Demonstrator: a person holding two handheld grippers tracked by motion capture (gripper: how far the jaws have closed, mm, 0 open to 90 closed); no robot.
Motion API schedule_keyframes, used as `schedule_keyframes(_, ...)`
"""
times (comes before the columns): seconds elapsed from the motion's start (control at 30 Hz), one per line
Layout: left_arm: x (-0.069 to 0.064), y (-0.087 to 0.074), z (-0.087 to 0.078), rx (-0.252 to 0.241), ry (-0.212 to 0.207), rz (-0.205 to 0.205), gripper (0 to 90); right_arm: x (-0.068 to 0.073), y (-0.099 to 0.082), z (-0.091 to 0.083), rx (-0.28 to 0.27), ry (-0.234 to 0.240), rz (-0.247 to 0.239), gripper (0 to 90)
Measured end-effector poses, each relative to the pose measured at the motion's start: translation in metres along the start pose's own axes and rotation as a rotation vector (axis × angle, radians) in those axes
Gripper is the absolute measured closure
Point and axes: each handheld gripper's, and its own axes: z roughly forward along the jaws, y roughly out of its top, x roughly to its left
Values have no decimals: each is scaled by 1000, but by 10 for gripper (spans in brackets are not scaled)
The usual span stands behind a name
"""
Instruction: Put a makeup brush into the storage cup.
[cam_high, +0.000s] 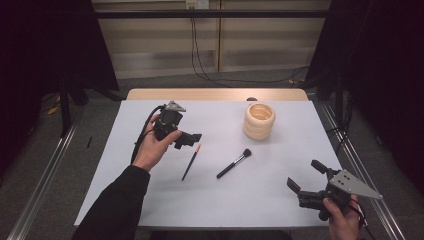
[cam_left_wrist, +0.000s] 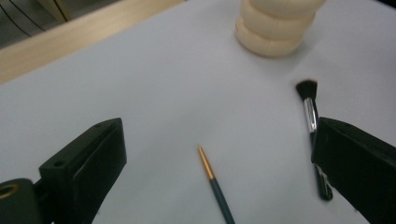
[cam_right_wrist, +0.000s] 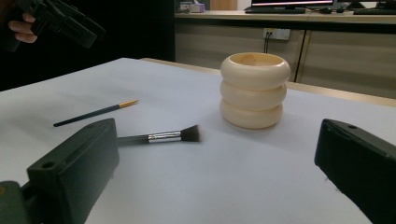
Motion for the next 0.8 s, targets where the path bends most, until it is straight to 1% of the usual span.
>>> schedule_keyframes(0.03, 0, 1, 1, 20, -3, 8, 32, 0, 0, 0, -2, -3, 2, 0)
schedule_keyframes(0.07, -1, 1, 3, 30, 2, -5, 34, 0, 0, 0, -1, -2, 1, 0)
schedule_keyframes(0.1, -1, 1, 4, 55, 5, -3, 36, 0, 0, 0, -3, 0, 1, 0)
schedule_keyframes(0.17, 0, 1, 7, 90, 9, 15, 41, 0, 0, 0, -4, -4, -2, 0)
schedule_keyframes(0.2, 0, 1, 9, 105, 6, 8, 45, 0, 0, 0, -1, -2, 5, 0)
schedule_keyframes(0.23, 0, 1, 10, 124, 5, 16, 48, 0, 0, 0, -1, -2, 7, 0)
schedule_keyframes(0.27, 0, 1, 11, 142, -2, 18, 48, 0, 0, 0, -1, -2, 6, 0)
schedule_keyframes(0.3, 0, 1, 13, 156, 0, 17, 50, 0, 0, 0, -2, -1, 5, 0)
schedule_keyframes(0.33, 0, 1, 15, 185, -4, 26, 50, 0, 0, 0, -2, -2, 4, 0)
schedule_keyframes(0.4, 0, 0, 17, 215, -5, 16, 51, 0, 0, 1, -3, -4, 6, 0)
schedule_keyframes(0.47, 0, -1, 20, 247, 3, 6, 54, 0, 0, 1, -3, -1, 8, 0)
schedule_keyframes(0.5, 1, -1, 22, 257, 6, 8, 54, 1, 0, 1, 4, 0, 9, 0)
schedule_keyframes(0.53, 1, -1, 23, 266, -1, 1, 52, 0, 0, 1, 6, 3, 6, 0)
schedule_keyframes(0.57, 2, -2, 24, 275, 5, 8, 47, 1, -1, 1, 12, 13, 3, 0)
schedule_keyframes(0.6, 2, -2, 25, 281, 12, -2, 47, 1, -1, 1, 13, 13, 3, 0)
schedule_keyframes(0.63, 2, -2, 27, 302, 13, -7, 49, 1, 0, 1, 12, 14, 2, 0)
schedule_keyframes(0.67, 2, -2, 28, 323, 6, -10, 46, 1, -1, 1, 12, 14, 3, 0)
schedule_keyframes(0.7, 2, -3, 30, 329, 3, -11, 46, 1, -1, 1, 13, 12, 4, 0)
schedule_keyframes(0.73, 2, -4, 32, 355, 5, -14, 47, 0, -1, 1, 12, 11, 4, 0)
schedule_keyframes(0.77, 3, -4, 33, 383, -5, -11, 51, 0, -1, 1, 9, 5, 6, 0)
schedule_keyframes(0.8, 3, -4, 34, 386, -4, -17, 64, 0, -1, 1, 11, 9, 4, 0)
